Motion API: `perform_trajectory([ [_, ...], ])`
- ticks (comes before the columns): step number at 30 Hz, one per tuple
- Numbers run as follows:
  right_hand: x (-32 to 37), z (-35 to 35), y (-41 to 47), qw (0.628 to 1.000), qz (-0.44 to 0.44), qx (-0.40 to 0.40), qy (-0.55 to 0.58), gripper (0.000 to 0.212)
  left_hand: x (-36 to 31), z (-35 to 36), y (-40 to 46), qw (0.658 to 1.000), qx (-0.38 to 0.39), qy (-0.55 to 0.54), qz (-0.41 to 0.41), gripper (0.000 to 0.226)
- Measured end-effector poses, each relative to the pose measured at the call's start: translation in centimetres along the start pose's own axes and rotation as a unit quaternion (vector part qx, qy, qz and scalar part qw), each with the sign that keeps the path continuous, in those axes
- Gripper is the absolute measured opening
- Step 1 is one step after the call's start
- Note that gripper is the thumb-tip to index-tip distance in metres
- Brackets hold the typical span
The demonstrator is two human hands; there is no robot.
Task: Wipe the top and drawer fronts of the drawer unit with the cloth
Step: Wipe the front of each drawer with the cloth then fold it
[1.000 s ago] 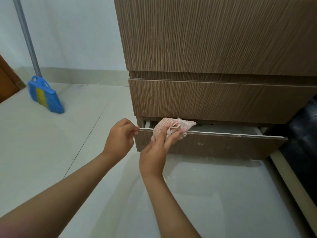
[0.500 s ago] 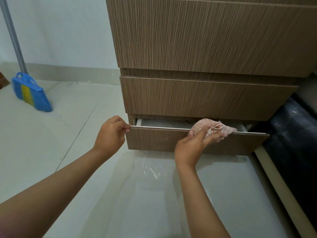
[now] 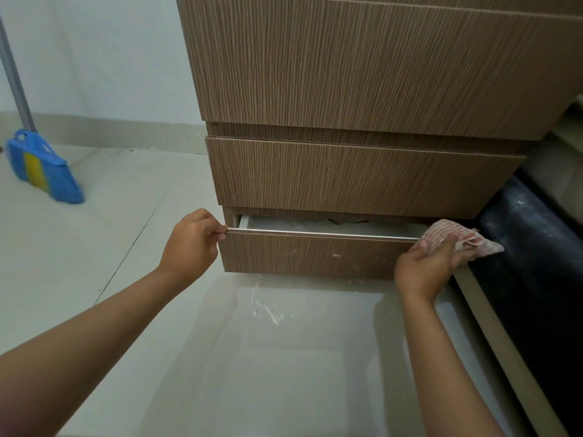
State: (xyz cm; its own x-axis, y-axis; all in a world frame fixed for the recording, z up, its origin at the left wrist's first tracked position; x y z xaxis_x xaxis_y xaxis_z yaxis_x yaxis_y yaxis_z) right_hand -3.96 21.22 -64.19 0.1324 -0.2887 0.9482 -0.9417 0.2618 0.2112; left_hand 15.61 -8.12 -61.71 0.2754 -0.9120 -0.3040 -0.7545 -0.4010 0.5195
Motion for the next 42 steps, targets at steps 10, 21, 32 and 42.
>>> perform_trajectory([
  [10, -3.1, -1.2, 0.8, 0.986, 0.09, -0.117, 0.079, 0.05, 0.0, 0.0, 0.1, 1.0, 0.007, 0.008, 0.011, 0.012],
  [21, -2.6, 0.5, 0.9, 0.973, 0.125, -0.119, 0.15, 0.044, -0.1, 0.1, 0.1, 1.0, 0.001, 0.007, 0.001, 0.012],
  [32, -2.6, 0.2, -1.0, 0.974, 0.122, -0.137, 0.132, 0.062, -0.1, 0.1, 0.1, 1.0, -0.004, 0.007, -0.001, 0.012],
  [42, -2.1, 0.1, 2.8, 0.978, 0.069, -0.12, 0.157, 0.044, -0.1, 0.1, 0.2, 1.0, -0.006, 0.004, -0.003, 0.01],
])
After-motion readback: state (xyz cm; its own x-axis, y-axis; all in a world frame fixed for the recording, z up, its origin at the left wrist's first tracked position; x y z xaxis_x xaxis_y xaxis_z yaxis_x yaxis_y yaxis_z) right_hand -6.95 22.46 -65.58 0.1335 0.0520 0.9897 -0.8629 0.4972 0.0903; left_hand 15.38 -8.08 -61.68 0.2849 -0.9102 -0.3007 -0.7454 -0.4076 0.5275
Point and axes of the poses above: each hand's wrist, its own y-axis towards the middle knuckle, its own z-axis out of the palm, x = y × z, the point moved 1 cm from there along y, towards the middle knuckle, and after that the axes turned 7 degrees about y, right-handed, at the moved point
